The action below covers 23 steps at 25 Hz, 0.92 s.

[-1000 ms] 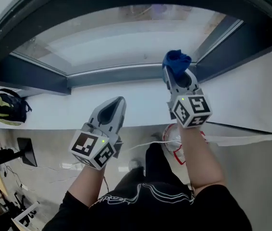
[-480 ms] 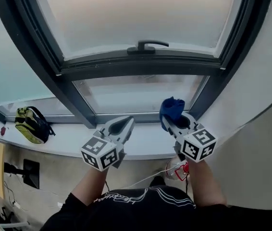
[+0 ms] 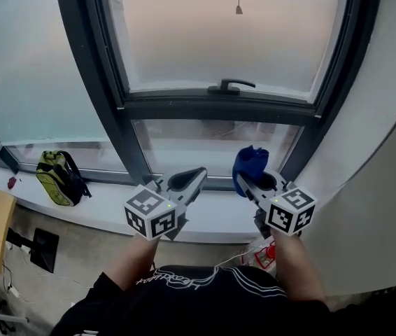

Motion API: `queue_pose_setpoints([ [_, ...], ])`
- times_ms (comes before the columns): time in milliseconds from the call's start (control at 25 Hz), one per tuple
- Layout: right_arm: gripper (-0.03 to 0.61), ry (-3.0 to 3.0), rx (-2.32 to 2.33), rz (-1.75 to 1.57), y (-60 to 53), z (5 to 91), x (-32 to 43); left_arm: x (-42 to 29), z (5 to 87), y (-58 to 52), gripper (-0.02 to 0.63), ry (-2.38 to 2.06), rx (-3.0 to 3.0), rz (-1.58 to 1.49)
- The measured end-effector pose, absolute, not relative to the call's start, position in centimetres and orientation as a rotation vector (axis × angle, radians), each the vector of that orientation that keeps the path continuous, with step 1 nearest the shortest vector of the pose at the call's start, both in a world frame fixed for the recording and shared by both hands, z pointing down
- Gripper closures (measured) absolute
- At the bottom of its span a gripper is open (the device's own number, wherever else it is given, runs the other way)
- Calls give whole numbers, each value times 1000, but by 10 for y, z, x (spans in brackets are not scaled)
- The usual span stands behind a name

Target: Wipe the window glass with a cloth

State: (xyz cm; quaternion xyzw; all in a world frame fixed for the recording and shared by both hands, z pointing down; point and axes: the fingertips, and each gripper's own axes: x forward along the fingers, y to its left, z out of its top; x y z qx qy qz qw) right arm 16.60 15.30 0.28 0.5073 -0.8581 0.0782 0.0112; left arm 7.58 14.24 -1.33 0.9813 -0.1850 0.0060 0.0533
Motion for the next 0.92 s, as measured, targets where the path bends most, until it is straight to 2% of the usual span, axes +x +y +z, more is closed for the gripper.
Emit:
queue_pose_setpoints([
  [920,486,-2710,1522,197,173,4,118,37,-13,160,611,-619,2968,-11],
])
